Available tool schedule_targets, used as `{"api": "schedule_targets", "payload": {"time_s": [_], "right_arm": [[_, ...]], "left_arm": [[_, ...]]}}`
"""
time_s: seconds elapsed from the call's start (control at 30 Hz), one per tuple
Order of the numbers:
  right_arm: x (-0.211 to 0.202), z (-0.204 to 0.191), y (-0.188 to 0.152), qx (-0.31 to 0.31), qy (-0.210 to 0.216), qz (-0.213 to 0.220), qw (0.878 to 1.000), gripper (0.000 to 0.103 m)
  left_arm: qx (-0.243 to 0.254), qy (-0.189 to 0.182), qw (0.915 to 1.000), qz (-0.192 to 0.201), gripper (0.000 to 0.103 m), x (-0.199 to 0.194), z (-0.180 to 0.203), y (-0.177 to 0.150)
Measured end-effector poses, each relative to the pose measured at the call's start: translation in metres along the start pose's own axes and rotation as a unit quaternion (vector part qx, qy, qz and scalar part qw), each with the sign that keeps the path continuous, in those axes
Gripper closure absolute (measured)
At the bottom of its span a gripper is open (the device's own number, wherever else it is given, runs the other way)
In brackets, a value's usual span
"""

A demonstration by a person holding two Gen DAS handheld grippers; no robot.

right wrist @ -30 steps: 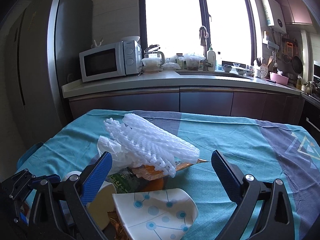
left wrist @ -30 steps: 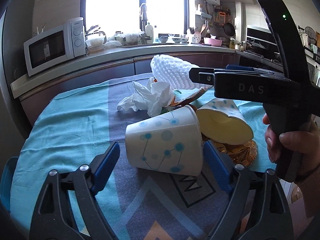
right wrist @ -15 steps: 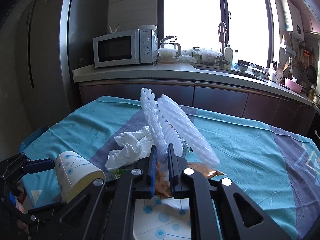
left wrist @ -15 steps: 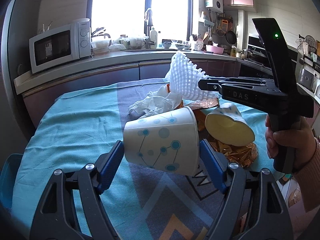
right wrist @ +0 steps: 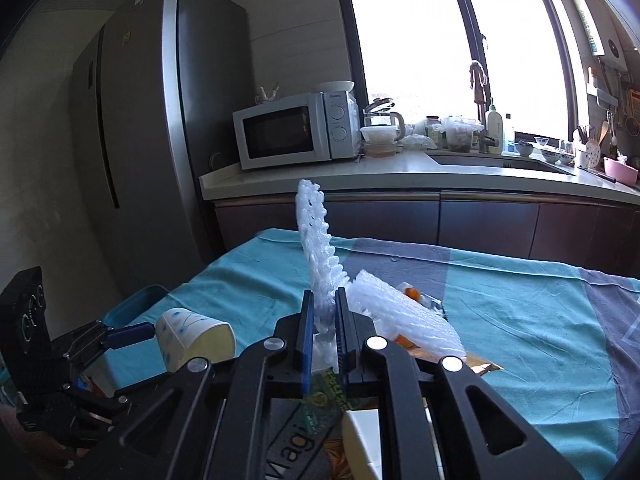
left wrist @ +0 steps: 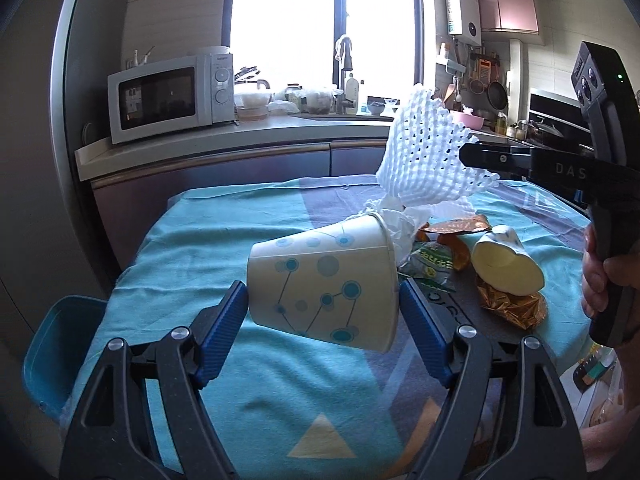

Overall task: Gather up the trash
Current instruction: 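Carry the cup and foam net to the teal bin and open both tools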

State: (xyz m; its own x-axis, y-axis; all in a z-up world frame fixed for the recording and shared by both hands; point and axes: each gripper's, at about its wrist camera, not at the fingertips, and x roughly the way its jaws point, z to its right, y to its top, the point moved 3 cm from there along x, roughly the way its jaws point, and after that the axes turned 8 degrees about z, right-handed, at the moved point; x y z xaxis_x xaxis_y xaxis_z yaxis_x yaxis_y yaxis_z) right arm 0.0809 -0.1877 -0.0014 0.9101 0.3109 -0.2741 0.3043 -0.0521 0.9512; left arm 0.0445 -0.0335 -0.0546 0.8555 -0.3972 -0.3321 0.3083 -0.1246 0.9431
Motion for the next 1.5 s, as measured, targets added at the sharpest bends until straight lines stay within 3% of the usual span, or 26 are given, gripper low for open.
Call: {"api": "schedule_targets", "payload": {"time_s": [0.2,0.4,0.67,0.93,1.2,1.5], "right_arm": [[0.016,-0.038,-0.002,-0.001,0.061,-0.011,0.998,0.094],[0.051,-0.089,-0.006,-0.011,0.128,-0.026,0.991,0.094],[0.097,-0.152,-0.006,-0.018,0.202,-0.053,0.978,0.094],[0.145,-0.199,-0.008,-0.015,0.253,-0.089,0.963,0.094],[0.187,-0.237,-0.015,-0.025,0.278,-0.126,0.952,0.094],[0.219,-0.267,-0.035,-0.038,0.268,-0.177,0.946,0.093]], "left_arm": [[-0.008,0.041,0.999,0.012,0.026,-0.019,-0.035,0.004],[-0.023,0.106,0.994,0.018,0.026,-0.038,-0.088,0.004],[-0.042,0.191,0.9805,0.017,0.026,-0.065,-0.166,-0.002],[-0.057,0.253,0.9657,-0.011,0.026,-0.072,-0.23,-0.023],[-0.07,0.281,0.9563,-0.043,0.026,-0.055,-0.272,-0.043],[-0.091,0.285,0.9511,-0.078,0.026,-0.025,-0.304,-0.068]]}}
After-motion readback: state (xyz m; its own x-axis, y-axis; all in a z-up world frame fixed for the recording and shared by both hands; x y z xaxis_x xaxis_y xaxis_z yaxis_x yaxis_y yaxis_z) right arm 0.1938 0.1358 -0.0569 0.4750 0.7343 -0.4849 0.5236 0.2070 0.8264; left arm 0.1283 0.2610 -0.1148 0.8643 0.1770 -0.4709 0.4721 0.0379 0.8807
